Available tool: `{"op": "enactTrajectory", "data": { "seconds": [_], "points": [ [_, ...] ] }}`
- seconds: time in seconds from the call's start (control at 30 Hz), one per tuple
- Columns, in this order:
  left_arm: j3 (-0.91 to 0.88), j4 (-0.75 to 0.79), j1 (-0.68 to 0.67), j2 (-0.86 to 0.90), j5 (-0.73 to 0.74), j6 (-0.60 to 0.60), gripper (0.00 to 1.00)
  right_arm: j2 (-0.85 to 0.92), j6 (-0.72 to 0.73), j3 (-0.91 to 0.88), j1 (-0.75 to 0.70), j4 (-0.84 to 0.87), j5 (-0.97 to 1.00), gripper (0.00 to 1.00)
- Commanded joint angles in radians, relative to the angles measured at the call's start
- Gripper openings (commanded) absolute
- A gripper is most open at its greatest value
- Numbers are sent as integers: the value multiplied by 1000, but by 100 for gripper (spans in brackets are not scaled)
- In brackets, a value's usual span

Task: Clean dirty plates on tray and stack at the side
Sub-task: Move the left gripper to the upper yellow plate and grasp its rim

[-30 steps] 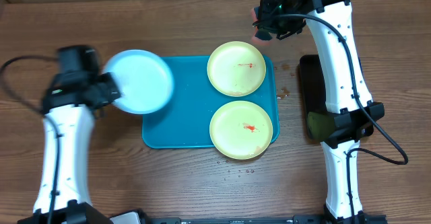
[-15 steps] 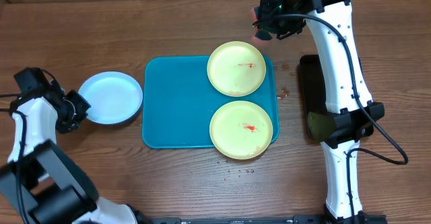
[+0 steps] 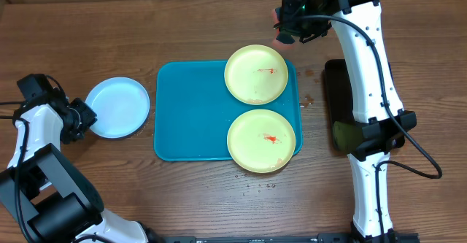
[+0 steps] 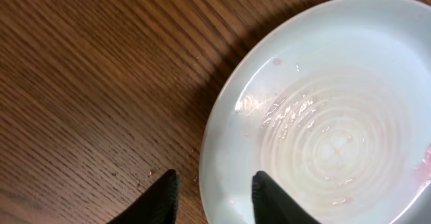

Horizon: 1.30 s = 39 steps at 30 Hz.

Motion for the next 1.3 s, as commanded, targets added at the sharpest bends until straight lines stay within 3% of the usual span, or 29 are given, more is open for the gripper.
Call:
{"op": "enactTrajectory", "data": {
  "seconds": [0.0, 0.17, 0.4, 0.53, 0.8, 1.0, 1.27],
  "points": [
    [41, -24, 4, 6, 10, 14, 40, -8, -8, 22, 7, 3, -12, 4],
    [168, -148, -24, 1, 85, 76, 35, -8, -8, 22, 6, 3, -15, 4],
    [330, -253, -226, 0, 248, 116, 43, -8, -8, 22, 3, 3, -14, 4],
    [328, -213, -416, 13, 278, 32, 50, -8, -8, 22, 3, 3, -14, 4],
    [329, -46, -758, 130, 214, -191, 47, -8, -8, 22, 3, 3, -15, 4],
    [329, 12, -880, 239, 166, -291, 42, -8, -8, 22, 3, 3, -15, 4],
    [329, 32, -913, 316, 106, -381, 34, -8, -8, 22, 4, 3, -15, 4]
  ]
}}
